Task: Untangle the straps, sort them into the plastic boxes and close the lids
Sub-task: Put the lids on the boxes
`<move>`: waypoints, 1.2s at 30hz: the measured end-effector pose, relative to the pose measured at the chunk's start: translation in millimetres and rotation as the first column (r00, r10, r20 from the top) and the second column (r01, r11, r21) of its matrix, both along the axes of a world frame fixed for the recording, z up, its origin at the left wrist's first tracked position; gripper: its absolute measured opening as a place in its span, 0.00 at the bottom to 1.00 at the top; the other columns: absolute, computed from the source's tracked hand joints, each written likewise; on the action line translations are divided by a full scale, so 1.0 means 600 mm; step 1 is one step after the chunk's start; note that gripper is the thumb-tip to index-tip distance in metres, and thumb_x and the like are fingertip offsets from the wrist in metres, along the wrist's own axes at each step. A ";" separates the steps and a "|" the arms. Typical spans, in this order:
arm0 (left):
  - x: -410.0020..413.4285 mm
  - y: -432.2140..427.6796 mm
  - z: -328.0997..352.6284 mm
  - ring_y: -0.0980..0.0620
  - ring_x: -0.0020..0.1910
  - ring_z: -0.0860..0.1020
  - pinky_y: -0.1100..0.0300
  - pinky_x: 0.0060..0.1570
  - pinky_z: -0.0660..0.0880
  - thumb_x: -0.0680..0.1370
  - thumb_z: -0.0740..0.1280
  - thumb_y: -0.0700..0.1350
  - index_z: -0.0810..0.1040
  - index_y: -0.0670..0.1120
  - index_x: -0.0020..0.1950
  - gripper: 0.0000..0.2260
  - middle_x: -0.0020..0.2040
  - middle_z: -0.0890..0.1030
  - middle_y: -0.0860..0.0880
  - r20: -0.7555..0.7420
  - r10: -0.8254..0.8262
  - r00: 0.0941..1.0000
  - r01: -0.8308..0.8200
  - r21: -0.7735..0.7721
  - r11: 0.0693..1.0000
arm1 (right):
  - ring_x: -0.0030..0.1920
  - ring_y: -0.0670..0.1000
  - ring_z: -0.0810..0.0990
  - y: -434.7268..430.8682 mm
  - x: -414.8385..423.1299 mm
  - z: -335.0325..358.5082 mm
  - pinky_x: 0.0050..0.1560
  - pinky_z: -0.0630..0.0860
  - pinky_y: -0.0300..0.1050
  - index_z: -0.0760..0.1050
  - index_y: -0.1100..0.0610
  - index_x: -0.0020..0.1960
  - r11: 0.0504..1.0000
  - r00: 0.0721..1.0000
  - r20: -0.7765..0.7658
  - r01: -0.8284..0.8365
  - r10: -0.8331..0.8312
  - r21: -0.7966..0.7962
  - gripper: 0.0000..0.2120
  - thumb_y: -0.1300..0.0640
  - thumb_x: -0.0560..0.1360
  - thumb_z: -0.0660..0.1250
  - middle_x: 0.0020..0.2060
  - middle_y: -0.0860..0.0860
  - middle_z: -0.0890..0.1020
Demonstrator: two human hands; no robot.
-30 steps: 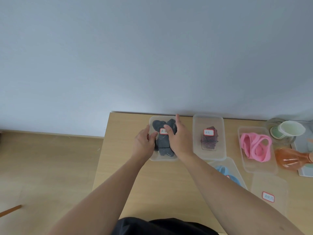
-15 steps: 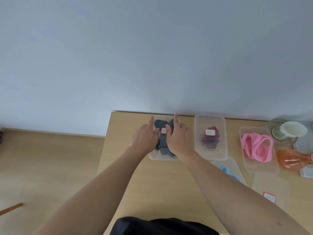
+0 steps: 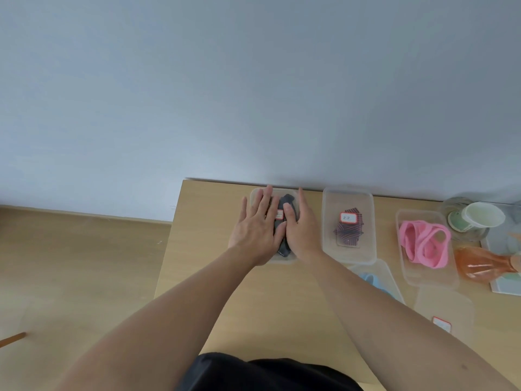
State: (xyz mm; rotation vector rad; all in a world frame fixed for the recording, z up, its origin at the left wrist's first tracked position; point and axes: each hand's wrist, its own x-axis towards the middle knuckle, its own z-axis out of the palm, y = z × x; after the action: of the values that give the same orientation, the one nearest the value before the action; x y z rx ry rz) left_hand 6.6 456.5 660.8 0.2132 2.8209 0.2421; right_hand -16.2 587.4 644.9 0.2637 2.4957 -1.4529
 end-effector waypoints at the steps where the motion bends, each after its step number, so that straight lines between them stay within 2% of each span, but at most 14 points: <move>1: 0.000 0.000 0.001 0.47 0.82 0.35 0.44 0.80 0.39 0.84 0.40 0.62 0.44 0.46 0.83 0.32 0.83 0.37 0.47 -0.005 -0.004 1.000 0.004 -0.016 1.000 | 0.55 0.41 0.75 0.001 0.004 0.002 0.60 0.70 0.39 0.69 0.48 0.74 0.995 0.999 0.044 0.033 -0.028 -0.096 0.18 0.49 0.85 0.58 0.55 0.40 0.77; 3: 0.000 0.000 0.001 0.45 0.82 0.36 0.44 0.80 0.38 0.83 0.40 0.64 0.43 0.46 0.83 0.34 0.83 0.37 0.46 -0.010 -0.024 1.000 0.024 -0.041 0.999 | 0.51 0.46 0.81 0.007 0.013 -0.001 0.55 0.75 0.44 0.78 0.51 0.60 0.973 0.989 0.123 0.101 -0.076 -0.209 0.12 0.48 0.84 0.59 0.48 0.42 0.83; 5: 0.000 0.000 0.002 0.43 0.82 0.36 0.45 0.80 0.39 0.83 0.39 0.66 0.43 0.48 0.83 0.34 0.83 0.37 0.44 -0.017 -0.058 0.998 0.057 -0.056 0.997 | 0.48 0.48 0.82 0.017 0.024 -0.007 0.52 0.77 0.45 0.76 0.53 0.55 0.966 0.980 0.160 0.148 -0.115 -0.213 0.11 0.46 0.83 0.61 0.46 0.47 0.83; 7: -0.001 0.000 0.005 0.42 0.82 0.37 0.46 0.80 0.39 0.83 0.40 0.66 0.42 0.48 0.83 0.34 0.83 0.37 0.42 -0.017 -0.072 0.997 0.071 -0.058 0.996 | 0.44 0.48 0.80 0.024 0.029 -0.008 0.49 0.77 0.46 0.73 0.54 0.50 0.972 0.978 0.144 0.173 -0.151 -0.161 0.11 0.46 0.82 0.64 0.43 0.48 0.80; 9: -0.002 0.001 0.009 0.42 0.82 0.37 0.47 0.80 0.39 0.83 0.40 0.66 0.41 0.48 0.83 0.34 0.83 0.36 0.42 -0.009 -0.079 0.997 0.078 -0.070 0.994 | 0.39 0.48 0.76 0.027 0.030 0.003 0.42 0.72 0.43 0.70 0.55 0.45 0.989 0.985 0.123 0.133 -0.124 -0.066 0.13 0.47 0.82 0.63 0.38 0.48 0.76; 11: -0.005 0.001 0.014 0.41 0.82 0.37 0.47 0.80 0.38 0.83 0.40 0.66 0.40 0.48 0.83 0.34 0.82 0.36 0.41 0.013 -0.084 0.996 0.085 -0.078 0.993 | 0.37 0.49 0.73 0.025 0.030 0.015 0.37 0.67 0.44 0.69 0.57 0.44 0.995 0.991 0.101 0.088 -0.092 0.039 0.14 0.49 0.83 0.62 0.36 0.49 0.76; 14: -0.014 -0.003 0.028 0.41 0.81 0.35 0.47 0.80 0.38 0.82 0.43 0.68 0.39 0.49 0.83 0.36 0.82 0.33 0.41 0.095 -0.113 0.989 0.120 -0.071 0.990 | 0.38 0.54 0.74 0.019 0.029 0.021 0.38 0.65 0.48 0.68 0.56 0.42 0.987 0.994 0.071 0.070 -0.081 0.144 0.14 0.50 0.84 0.59 0.37 0.51 0.77; 18: -0.019 -0.010 0.033 0.39 0.80 0.32 0.45 0.80 0.38 0.79 0.51 0.72 0.38 0.52 0.83 0.41 0.80 0.30 0.40 0.170 -0.182 0.969 0.195 -0.069 0.978 | 0.41 0.55 0.76 0.019 0.027 0.024 0.41 0.67 0.48 0.72 0.58 0.45 0.986 0.987 0.118 0.091 -0.108 0.140 0.13 0.51 0.85 0.58 0.39 0.52 0.79; 25: -0.002 -0.002 0.018 0.38 0.79 0.30 0.44 0.79 0.34 0.78 0.41 0.73 0.34 0.52 0.82 0.40 0.79 0.29 0.38 0.066 -0.174 0.982 0.182 -0.143 0.973 | 0.38 0.50 0.75 0.029 0.016 0.021 0.37 0.69 0.43 0.72 0.58 0.45 0.982 0.963 0.234 0.163 -0.137 -0.095 0.10 0.54 0.84 0.61 0.38 0.51 0.77; 27: 0.001 -0.003 0.014 0.37 0.80 0.31 0.43 0.79 0.36 0.79 0.41 0.72 0.36 0.52 0.82 0.39 0.80 0.30 0.37 0.021 -0.179 0.984 0.180 -0.154 0.972 | 0.41 0.50 0.77 0.027 0.022 0.018 0.38 0.71 0.41 0.72 0.58 0.48 0.980 0.971 0.202 0.157 -0.130 -0.120 0.08 0.55 0.84 0.61 0.40 0.50 0.77; 29: 0.005 -0.003 0.009 0.36 0.80 0.34 0.42 0.79 0.37 0.79 0.41 0.72 0.37 0.54 0.83 0.37 0.81 0.33 0.37 -0.017 -0.188 0.982 0.184 -0.149 0.972 | 0.49 0.50 0.79 0.025 0.034 0.013 0.48 0.75 0.41 0.73 0.56 0.55 0.982 0.985 0.116 0.139 -0.124 -0.127 0.05 0.56 0.84 0.60 0.47 0.48 0.79; 32: 0.006 -0.005 0.005 0.36 0.81 0.35 0.42 0.80 0.38 0.79 0.41 0.72 0.39 0.58 0.83 0.35 0.81 0.35 0.37 -0.045 -0.193 0.980 0.186 -0.134 0.973 | 0.62 0.42 0.75 0.027 0.043 0.011 0.63 0.71 0.37 0.69 0.55 0.74 0.999 0.998 -0.060 0.015 -0.018 -0.052 0.18 0.58 0.85 0.57 0.61 0.42 0.76; 34: 0.004 -0.008 0.004 0.36 0.80 0.34 0.43 0.79 0.37 0.79 0.40 0.72 0.38 0.58 0.82 0.36 0.81 0.34 0.37 -0.043 -0.206 0.978 0.199 -0.130 0.971 | 0.63 0.39 0.73 0.032 0.043 0.011 0.63 0.69 0.34 0.64 0.53 0.78 0.997 0.991 -0.116 -0.064 0.060 -0.032 0.21 0.57 0.86 0.55 0.62 0.39 0.74; 36: 0.002 -0.012 0.004 0.36 0.80 0.33 0.42 0.79 0.38 0.78 0.41 0.74 0.37 0.57 0.82 0.38 0.80 0.33 0.36 -0.039 -0.231 0.972 0.224 -0.131 0.966 | 0.57 0.42 0.76 0.039 0.047 0.004 0.58 0.71 0.34 0.65 0.53 0.78 0.996 0.985 -0.145 -0.094 0.093 0.001 0.20 0.55 0.86 0.54 0.59 0.43 0.78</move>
State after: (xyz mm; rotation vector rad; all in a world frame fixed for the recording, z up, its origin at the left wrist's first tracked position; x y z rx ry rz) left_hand 7.9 449.6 663.0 0.5181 2.8196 0.0074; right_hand 12.2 611.0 647.2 0.0396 2.5779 -1.4900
